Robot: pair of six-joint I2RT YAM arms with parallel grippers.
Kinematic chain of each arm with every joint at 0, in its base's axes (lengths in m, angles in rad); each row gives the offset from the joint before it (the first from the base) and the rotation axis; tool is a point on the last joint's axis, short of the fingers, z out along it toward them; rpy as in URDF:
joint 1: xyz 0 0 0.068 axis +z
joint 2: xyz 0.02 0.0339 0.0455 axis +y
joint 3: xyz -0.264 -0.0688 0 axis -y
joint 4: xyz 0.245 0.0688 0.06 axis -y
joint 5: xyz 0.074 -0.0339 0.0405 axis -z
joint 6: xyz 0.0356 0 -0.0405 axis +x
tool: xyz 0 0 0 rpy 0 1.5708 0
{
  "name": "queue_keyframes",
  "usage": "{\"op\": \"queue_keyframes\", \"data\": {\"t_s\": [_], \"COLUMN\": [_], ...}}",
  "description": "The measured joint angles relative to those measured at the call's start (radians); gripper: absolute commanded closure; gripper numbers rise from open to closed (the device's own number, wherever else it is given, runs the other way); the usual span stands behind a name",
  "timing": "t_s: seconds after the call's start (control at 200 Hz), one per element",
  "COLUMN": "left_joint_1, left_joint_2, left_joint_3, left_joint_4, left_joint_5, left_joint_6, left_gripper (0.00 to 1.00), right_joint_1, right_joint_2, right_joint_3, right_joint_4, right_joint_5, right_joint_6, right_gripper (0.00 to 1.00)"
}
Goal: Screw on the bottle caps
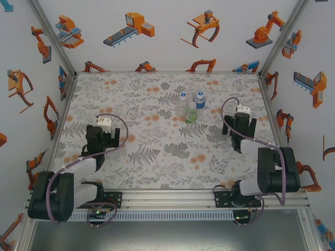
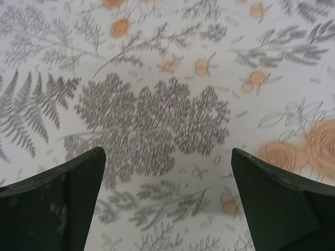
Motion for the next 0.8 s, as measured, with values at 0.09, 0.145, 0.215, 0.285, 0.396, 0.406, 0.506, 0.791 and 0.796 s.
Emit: {"op": "queue_keyframes", "data": {"t_s": [0.09,0.145,0.215,0.285,0.396,0.406,0.506,0.791,0.796], "left_joint_1": [0.033,0.053,0.081,0.107,0.124,0.126,0.13,0.142,0.142], "left_joint_2": [0.076,0.104,0.142,0.212,0.337,0.341,0.35,0.349,0.349], "left_joint_3": [0.013,0.027,0.033,0.033,0.037,0.039,0.079,0.151,0.151], "left_joint_4": [0.091,0.122,0.194,0.296,0.395,0.386,0.343,0.311,0.311], "left_joint_5": [0.06,0.098,0.147,0.184,0.216,0.219,0.235,0.226,0.226], "left_joint_6": [-0.013,-0.024,-0.045,-0.068,-0.089,-0.09,-0.106,-0.142,-0.142], "left_gripper": [0.03,0.03,0.03,0.03,0.03,0.03,0.03,0.03,0.03], "right_joint_1": [-0.018,-0.03,-0.038,-0.04,-0.04,-0.04,-0.04,-0.04,-0.04], "right_joint_2": [0.046,0.084,0.105,0.109,0.109,0.109,0.109,0.109,0.109], "right_joint_3": [-0.029,-0.066,-0.12,-0.148,-0.149,-0.149,-0.147,-0.115,-0.115], "right_joint_4": [0.152,0.261,0.34,0.396,0.445,0.449,0.46,0.443,0.443], "right_joint_5": [-0.039,-0.066,-0.092,-0.117,-0.121,-0.12,-0.109,-0.153,-0.154], "right_joint_6": [0.001,0.001,0.0,0.003,0.005,0.008,0.011,0.003,0.003], "right_gripper": [0.01,0.01,0.01,0.02,0.01,0.01,0.01,0.01,0.01]}}
